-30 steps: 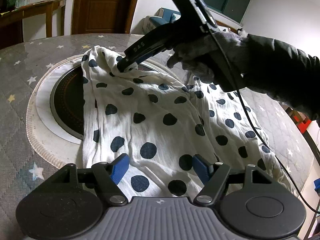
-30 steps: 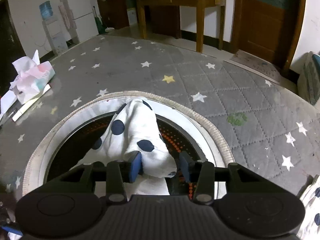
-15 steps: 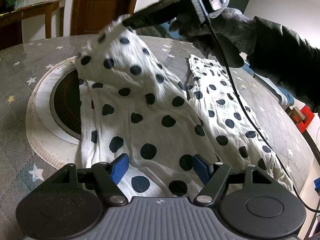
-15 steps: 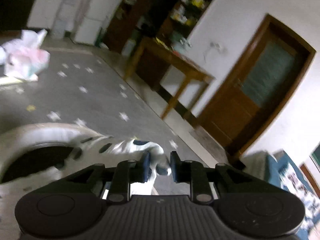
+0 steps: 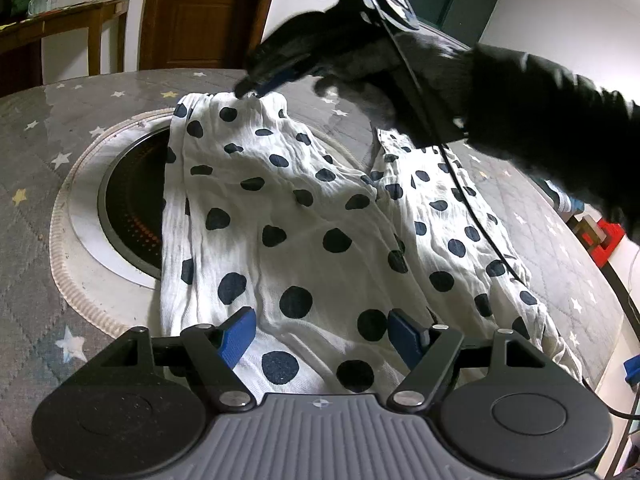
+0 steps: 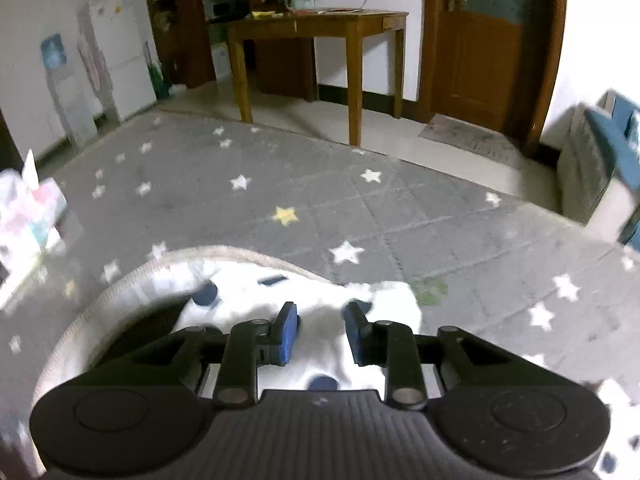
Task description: Fold clothes
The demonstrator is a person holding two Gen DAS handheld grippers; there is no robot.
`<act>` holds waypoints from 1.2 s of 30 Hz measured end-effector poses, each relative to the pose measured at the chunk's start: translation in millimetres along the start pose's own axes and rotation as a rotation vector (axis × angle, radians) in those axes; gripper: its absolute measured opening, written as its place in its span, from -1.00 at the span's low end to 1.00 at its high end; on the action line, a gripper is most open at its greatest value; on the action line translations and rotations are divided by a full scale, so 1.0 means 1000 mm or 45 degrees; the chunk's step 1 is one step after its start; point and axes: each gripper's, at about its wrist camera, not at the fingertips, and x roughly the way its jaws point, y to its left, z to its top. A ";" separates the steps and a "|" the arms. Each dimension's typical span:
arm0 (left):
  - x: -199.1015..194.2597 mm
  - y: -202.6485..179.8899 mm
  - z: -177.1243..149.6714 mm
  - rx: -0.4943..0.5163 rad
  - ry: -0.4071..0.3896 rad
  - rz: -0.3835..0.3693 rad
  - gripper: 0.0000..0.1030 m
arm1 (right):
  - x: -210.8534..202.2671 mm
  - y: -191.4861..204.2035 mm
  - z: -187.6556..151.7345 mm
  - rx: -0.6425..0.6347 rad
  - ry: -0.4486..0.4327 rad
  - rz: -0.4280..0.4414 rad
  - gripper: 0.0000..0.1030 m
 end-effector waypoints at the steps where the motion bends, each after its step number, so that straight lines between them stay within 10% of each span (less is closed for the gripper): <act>1: 0.000 0.000 0.000 -0.001 0.000 0.000 0.47 | 0.002 0.000 0.003 0.016 -0.013 0.022 -0.43; 7: 0.001 -0.001 0.001 -0.005 0.000 0.000 0.48 | 0.029 0.017 0.027 -0.040 -0.011 0.029 -0.19; 26: 0.000 0.003 -0.001 -0.021 -0.016 -0.025 0.51 | 0.047 0.047 0.004 -0.220 0.162 -0.065 -0.68; 31: 0.000 0.004 -0.001 -0.023 -0.020 -0.030 0.51 | 0.040 0.044 0.015 -0.125 0.025 -0.024 -0.87; 36: 0.000 0.005 -0.001 -0.032 -0.022 -0.029 0.51 | 0.030 0.043 0.030 -0.067 -0.072 0.026 -0.61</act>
